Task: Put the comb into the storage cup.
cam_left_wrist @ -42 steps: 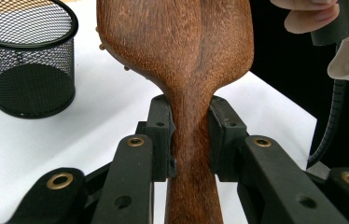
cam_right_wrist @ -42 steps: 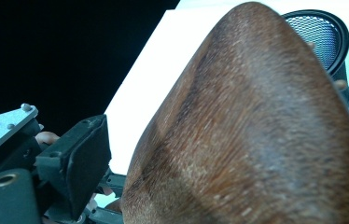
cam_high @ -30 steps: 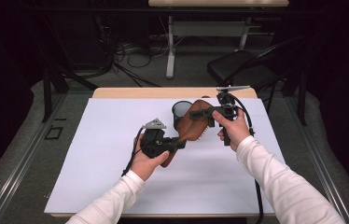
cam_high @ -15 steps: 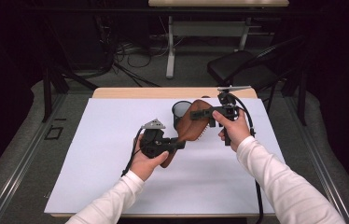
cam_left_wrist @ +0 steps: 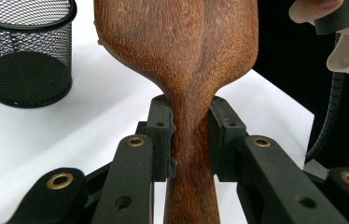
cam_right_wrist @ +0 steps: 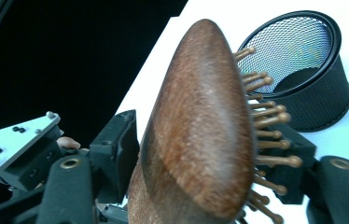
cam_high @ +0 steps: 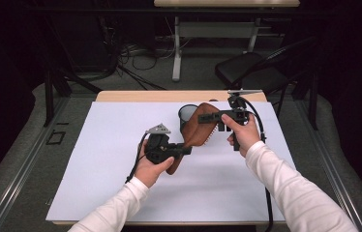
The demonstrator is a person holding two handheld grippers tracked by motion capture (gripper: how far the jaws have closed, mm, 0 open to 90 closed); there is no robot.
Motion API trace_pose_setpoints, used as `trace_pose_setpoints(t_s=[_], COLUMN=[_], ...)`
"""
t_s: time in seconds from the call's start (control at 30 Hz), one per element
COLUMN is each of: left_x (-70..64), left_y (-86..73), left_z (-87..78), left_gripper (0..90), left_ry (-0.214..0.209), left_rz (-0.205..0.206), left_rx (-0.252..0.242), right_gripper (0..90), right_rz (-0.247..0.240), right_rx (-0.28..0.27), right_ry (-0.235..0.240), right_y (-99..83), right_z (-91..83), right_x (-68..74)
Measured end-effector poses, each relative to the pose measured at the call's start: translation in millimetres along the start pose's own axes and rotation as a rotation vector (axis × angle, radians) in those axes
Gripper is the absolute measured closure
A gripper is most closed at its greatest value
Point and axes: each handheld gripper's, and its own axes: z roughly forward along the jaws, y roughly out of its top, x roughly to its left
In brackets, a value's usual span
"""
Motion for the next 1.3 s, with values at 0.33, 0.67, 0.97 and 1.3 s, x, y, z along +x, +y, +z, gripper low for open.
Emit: trace_pose_setpoints(t_s=[0.33, 0.67, 0.97, 1.3], left_x=[1.6, 1.2, 1.2, 1.4], left_y=[-2.6, -3.4, -4.1, -5.8], left_z=[1.6, 2.0, 2.2, 4.3], left_gripper=[73.1, 73.1, 73.0, 72.9], left_ry=[-0.004, -0.001, 0.001, 0.002], left_rz=[-0.003, -0.002, 0.002, 0.004], left_rx=[0.006, 0.008, 0.011, 0.012], right_gripper=[38.1, 42.1, 44.3, 46.1], right_rz=[0.013, 0.055, 0.094, 0.116], right_rx=[-0.007, -0.014, -0.018, -0.012], right_ry=[0.013, 0.051, 0.089, 0.1], right_y=[-1.5, -1.9, -2.5, -2.5], right_z=[-0.2, -1.2, -2.1, -2.1], right_x=[-1.8, -5.2, -9.6, -11.7])
